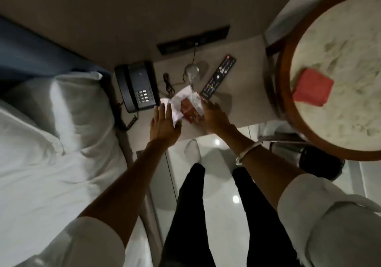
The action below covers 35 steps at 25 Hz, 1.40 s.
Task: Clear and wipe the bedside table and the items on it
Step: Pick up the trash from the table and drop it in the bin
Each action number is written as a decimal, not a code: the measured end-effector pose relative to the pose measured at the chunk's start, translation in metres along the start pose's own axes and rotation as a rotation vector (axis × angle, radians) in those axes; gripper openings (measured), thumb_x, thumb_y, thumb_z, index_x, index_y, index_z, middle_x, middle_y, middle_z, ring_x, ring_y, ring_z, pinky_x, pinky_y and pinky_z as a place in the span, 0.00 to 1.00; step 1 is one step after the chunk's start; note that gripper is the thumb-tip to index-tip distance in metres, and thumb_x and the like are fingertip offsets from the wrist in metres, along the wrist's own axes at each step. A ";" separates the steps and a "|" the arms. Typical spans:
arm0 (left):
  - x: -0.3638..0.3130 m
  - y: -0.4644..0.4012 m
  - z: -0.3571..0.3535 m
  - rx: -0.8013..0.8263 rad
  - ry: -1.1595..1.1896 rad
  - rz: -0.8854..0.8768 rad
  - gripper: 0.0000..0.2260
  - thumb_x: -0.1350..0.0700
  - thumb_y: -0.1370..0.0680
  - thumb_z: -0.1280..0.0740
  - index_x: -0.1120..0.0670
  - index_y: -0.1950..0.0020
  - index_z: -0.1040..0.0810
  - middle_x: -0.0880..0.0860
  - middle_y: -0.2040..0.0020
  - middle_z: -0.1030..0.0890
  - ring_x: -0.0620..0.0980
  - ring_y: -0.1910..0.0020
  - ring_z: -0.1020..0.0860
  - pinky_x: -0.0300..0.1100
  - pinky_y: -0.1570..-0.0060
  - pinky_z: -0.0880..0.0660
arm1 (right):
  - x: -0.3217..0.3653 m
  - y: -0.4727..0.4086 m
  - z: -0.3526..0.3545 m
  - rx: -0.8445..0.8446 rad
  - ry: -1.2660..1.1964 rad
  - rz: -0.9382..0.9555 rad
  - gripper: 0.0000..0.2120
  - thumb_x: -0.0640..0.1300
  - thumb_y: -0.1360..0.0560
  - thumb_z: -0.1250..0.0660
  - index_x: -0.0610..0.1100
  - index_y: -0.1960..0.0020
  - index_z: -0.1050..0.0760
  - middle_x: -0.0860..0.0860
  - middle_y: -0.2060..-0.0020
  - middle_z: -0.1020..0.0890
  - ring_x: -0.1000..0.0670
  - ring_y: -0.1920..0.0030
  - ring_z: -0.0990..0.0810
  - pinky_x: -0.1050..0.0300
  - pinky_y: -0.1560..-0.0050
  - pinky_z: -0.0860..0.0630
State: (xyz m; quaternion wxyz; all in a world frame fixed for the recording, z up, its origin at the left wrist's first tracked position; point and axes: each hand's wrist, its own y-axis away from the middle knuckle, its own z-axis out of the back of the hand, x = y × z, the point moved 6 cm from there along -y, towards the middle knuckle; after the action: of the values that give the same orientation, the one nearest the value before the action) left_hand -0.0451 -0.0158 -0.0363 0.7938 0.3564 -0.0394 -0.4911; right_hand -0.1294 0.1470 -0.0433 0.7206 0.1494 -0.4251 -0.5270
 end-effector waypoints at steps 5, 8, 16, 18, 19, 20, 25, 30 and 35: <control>0.040 -0.062 -0.056 -0.192 0.463 0.236 0.40 0.46 0.17 0.31 0.56 0.13 0.50 0.60 0.17 0.37 0.62 0.20 0.34 0.59 0.24 0.31 | -0.008 -0.067 -0.084 -0.207 0.148 -0.050 0.48 0.69 0.23 0.37 0.42 0.17 0.52 0.39 0.17 0.47 0.34 0.18 0.45 0.35 0.22 0.39; 0.046 -0.081 -0.070 -0.243 0.802 0.495 0.41 0.46 0.21 0.25 0.54 0.16 0.44 0.58 0.25 0.24 0.61 0.28 0.23 0.56 0.29 0.24 | -0.020 -0.071 -0.104 -0.353 0.149 -0.073 0.40 0.59 0.20 0.33 0.41 0.18 0.45 0.39 0.19 0.39 0.35 0.19 0.40 0.38 0.22 0.37; 0.025 -0.003 -0.083 -0.429 1.320 0.624 0.18 0.63 0.18 0.29 0.59 0.29 0.25 0.55 0.37 0.17 0.51 0.41 0.17 0.41 0.39 0.18 | -0.049 -0.003 -0.076 -0.599 -0.245 0.122 0.17 0.48 0.19 0.36 0.36 0.40 0.19 0.38 0.45 0.15 0.37 0.44 0.17 0.46 0.40 0.19; 0.004 0.032 -0.095 -0.423 1.334 0.643 0.15 0.62 0.19 0.28 0.57 0.33 0.23 0.51 0.42 0.17 0.49 0.43 0.17 0.40 0.42 0.16 | -0.080 0.032 -0.067 -0.676 -0.414 0.089 0.12 0.44 0.20 0.31 0.35 0.46 0.18 0.39 0.52 0.14 0.39 0.52 0.16 0.55 0.49 0.21; -0.014 0.046 -0.106 -0.410 1.323 0.628 0.13 0.62 0.19 0.28 0.57 0.35 0.22 0.51 0.43 0.16 0.49 0.44 0.16 0.37 0.47 0.16 | -0.108 0.052 -0.065 -0.699 -0.504 0.020 0.10 0.42 0.22 0.28 0.35 0.47 0.18 0.40 0.55 0.14 0.42 0.56 0.16 0.59 0.53 0.22; -0.029 0.056 -0.116 -0.391 1.301 0.603 0.12 0.62 0.19 0.28 0.57 0.36 0.22 0.52 0.42 0.16 0.50 0.44 0.16 0.36 0.51 0.16 | -0.135 0.069 -0.066 -0.701 -0.591 -0.068 0.09 0.42 0.23 0.27 0.35 0.48 0.18 0.41 0.57 0.15 0.46 0.58 0.18 0.64 0.56 0.24; -0.141 0.069 -0.220 -0.099 1.130 0.524 0.05 0.59 0.17 0.30 0.50 0.43 0.19 0.47 0.47 0.15 0.47 0.48 0.16 0.38 0.56 0.18 | -0.324 0.167 -0.088 -0.745 -0.888 -0.599 0.09 0.43 0.24 0.26 0.40 0.47 0.16 0.50 0.59 0.16 0.63 0.61 0.20 0.75 0.59 0.27; -0.249 0.091 -0.341 0.210 1.098 0.484 0.09 0.63 0.19 0.29 0.50 0.45 0.19 0.49 0.46 0.14 0.52 0.45 0.16 0.44 0.48 0.19 | -0.493 0.250 -0.117 -0.919 -1.454 -1.080 0.06 0.42 0.23 0.27 0.41 0.49 0.19 0.48 0.66 0.18 0.51 0.69 0.20 0.54 0.66 0.23; -0.328 0.103 -0.415 0.295 0.995 0.416 0.12 0.62 0.20 0.27 0.55 0.37 0.21 0.56 0.38 0.17 0.56 0.42 0.17 0.45 0.46 0.17 | -0.581 0.255 -0.121 -0.828 -1.729 -1.151 0.08 0.46 0.23 0.26 0.44 0.58 0.21 0.47 0.62 0.17 0.47 0.64 0.19 0.49 0.57 0.20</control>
State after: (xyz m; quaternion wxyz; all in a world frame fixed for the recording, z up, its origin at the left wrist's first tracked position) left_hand 0.0352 0.4953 -0.1878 0.7385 0.6374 0.2023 -0.0859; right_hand 0.0769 0.7359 -0.2100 -0.1745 -0.3445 -0.4423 -0.8094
